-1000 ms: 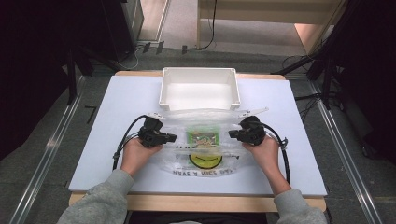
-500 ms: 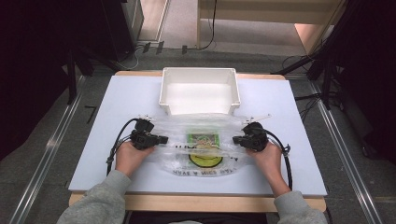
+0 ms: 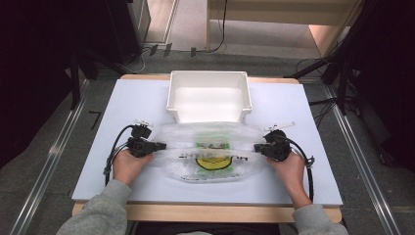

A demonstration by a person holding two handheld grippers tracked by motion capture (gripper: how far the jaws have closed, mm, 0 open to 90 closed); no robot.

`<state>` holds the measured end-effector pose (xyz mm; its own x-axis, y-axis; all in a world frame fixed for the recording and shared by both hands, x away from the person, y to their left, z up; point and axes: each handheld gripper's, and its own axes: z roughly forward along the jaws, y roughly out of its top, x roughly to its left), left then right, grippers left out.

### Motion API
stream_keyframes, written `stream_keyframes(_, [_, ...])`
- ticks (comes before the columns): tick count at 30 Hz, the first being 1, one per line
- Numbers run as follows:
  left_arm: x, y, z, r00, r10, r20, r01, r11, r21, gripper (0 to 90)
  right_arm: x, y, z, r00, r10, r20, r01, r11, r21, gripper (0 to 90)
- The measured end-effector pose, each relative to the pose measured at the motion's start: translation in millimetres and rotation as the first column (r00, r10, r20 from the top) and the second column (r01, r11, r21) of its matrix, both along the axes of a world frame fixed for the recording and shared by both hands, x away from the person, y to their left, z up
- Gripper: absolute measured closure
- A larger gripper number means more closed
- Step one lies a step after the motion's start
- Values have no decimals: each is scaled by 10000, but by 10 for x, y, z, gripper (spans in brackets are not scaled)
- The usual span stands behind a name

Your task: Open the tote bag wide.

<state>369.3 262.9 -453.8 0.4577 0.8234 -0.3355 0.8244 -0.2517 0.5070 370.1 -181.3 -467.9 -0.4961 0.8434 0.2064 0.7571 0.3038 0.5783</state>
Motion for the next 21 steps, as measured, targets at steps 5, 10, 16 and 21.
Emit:
stream_keyframes(5, [3,91,-4,9992,389,-115,-391,9991,-165,900,-13,-106,7,9993,-378,-54,377,9992,-167,900])
stream_keyframes(10, [2,121,2,9985,538,-134,-539,9985,-86,900,-33,-186,22,9980,-622,-116,617,9973,-390,900])
stream_keyframes(16, [-2,144,-1,9978,663,-77,-663,9977,-101,900,-59,-259,19,9971,-721,-247,713,9970,-313,900])
stream_keyframes(21, [3,165,1,9976,692,-98,-693,9975,-96,900,-64,-286,22,9973,-683,-280,673,9972,-327,900])
